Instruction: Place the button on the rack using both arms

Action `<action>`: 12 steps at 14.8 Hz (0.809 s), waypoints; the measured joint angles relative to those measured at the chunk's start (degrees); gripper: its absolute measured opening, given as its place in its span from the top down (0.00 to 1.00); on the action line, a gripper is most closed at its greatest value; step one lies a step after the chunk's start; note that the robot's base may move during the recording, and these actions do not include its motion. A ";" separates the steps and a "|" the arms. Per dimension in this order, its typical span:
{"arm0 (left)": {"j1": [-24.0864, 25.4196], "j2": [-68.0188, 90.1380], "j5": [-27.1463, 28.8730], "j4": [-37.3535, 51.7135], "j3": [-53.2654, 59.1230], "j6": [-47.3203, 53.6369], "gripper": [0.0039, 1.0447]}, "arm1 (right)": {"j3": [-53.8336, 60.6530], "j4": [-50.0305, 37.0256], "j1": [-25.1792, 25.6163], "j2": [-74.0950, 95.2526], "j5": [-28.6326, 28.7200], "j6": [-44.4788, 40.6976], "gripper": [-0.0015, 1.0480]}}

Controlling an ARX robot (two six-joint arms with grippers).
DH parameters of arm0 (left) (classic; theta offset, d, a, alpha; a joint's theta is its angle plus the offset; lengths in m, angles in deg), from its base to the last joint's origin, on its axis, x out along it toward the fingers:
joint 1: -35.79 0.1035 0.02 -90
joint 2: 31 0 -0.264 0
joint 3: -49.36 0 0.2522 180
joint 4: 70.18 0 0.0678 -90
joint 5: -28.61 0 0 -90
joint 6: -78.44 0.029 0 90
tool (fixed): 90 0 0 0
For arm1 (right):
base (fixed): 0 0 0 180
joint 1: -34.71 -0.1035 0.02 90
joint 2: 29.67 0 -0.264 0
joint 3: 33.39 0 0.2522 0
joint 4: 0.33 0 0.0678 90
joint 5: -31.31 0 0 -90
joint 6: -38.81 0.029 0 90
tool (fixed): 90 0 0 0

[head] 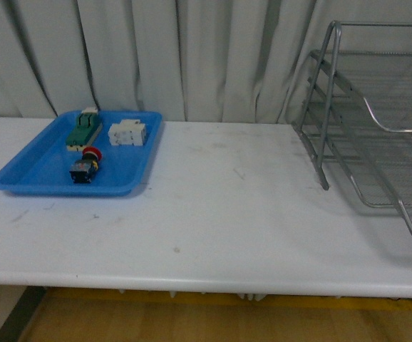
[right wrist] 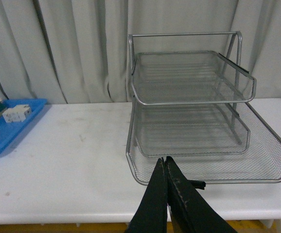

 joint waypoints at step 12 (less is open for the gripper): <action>0.00 0.00 0.00 0.00 0.00 0.00 0.06 | 0.00 0.00 0.00 0.00 0.00 -0.07 0.14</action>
